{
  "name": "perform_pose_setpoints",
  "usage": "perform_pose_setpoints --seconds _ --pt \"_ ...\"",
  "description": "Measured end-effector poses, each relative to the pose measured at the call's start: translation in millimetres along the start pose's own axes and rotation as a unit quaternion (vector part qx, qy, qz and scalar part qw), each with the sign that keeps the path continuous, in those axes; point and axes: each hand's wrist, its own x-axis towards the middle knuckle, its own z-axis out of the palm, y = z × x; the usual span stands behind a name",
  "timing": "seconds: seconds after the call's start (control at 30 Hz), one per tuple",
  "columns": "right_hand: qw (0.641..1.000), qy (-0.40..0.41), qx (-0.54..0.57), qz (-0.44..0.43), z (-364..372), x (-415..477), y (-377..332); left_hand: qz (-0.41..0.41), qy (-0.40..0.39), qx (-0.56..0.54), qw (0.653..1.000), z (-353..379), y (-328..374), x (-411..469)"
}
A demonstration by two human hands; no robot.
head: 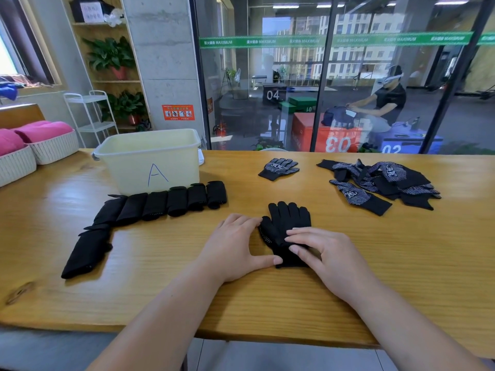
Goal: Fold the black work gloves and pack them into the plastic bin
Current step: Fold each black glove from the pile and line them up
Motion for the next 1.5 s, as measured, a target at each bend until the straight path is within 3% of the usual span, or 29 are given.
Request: perform_pose_setpoints --seconds 0.37,0.63,0.8,0.9,1.03,1.17,1.3,1.5 --pt "0.999 -0.026 0.016 0.017 -0.6 -0.9 -6.1 0.007 -0.001 -0.021 1.0 -4.1 1.6 -2.1" --pt "0.993 -0.067 -0.072 0.069 2.6 8.4 -4.4 0.017 -0.029 -0.025 0.999 -4.4 -0.2 -1.9" --pt "0.957 -0.217 -0.149 0.127 2.8 39.4 -5.0 0.015 -0.043 -0.029 0.999 -3.9 -0.3 -0.1" --pt "0.94 -0.203 -0.233 0.142 7.8 60.9 -7.4 0.011 -0.045 -0.032 0.998 -3.8 0.4 -0.4" --pt "0.925 -0.275 -0.214 0.151 24.3 83.3 -12.2 0.009 -0.05 -0.031 0.998 -4.4 0.5 0.5" --pt "0.929 -0.21 -0.23 0.198 36.5 95.2 -6.8 0.01 -0.049 -0.031 0.998 -5.0 0.4 0.6" --pt "0.92 -0.251 -0.221 0.204 48.4 93.7 -5.6 0.011 -0.044 -0.037 0.998 -5.6 0.0 0.5" --pt "0.923 -0.233 -0.218 0.214 58.4 97.5 -6.8 -0.047 0.048 -0.195 0.979 -8.1 -10.9 0.0"
